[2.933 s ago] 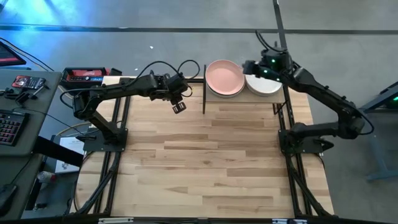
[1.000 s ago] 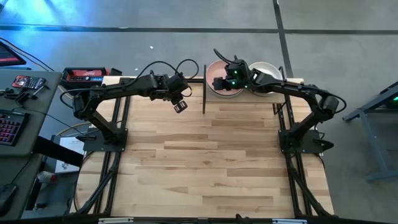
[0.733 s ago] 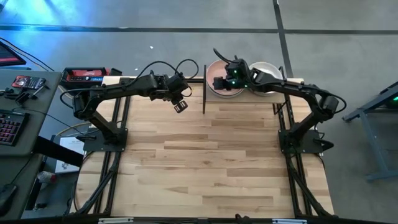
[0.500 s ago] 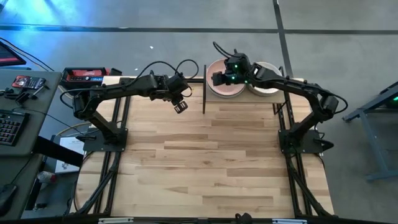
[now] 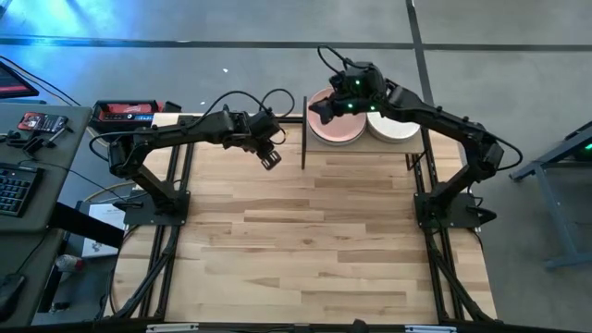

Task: Place and stack plates onto a shelf
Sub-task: Return to Home Position

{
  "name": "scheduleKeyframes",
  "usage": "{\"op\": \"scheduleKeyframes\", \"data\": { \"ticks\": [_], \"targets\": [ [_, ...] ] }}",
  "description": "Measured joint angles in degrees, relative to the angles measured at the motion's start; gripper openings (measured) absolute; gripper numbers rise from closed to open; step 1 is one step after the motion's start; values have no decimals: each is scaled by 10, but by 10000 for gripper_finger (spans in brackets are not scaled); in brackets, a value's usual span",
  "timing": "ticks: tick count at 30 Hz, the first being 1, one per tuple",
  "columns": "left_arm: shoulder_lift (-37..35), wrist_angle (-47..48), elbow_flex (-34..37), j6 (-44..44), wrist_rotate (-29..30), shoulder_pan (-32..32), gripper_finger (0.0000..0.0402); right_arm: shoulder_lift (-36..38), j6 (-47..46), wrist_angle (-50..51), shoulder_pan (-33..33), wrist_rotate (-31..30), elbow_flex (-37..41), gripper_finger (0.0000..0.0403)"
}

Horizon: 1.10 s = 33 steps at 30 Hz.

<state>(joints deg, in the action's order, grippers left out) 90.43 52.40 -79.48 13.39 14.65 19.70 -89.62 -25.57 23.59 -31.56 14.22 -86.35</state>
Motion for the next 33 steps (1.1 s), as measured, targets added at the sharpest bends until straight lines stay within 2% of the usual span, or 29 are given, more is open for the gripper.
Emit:
{"op": "scheduleKeyframes", "data": {
  "ticks": [11, 17, 27, 30, 33],
  "targets": [
    [-5, -68, 0, -4, -96, -28, 106, 0, 55, 81, 10, -7, -14, 100],
    [-34, -72, 1, -28, -127, -52, 106, 0, 51, 83, 8, -8, -14, 100],
    [-118, -117, 0, -80, -130, -106, 106, 0, 51, 74, 23, 3, -14, 100],
    [-152, -137, 32, -83, -130, -126, 106, 0, 37, 68, 35, 13, -14, 100],
    [-204, -209, 103, -73, -130, -148, 106, 0, 12, 51, 50, 13, -14, 100]
  ]
}}
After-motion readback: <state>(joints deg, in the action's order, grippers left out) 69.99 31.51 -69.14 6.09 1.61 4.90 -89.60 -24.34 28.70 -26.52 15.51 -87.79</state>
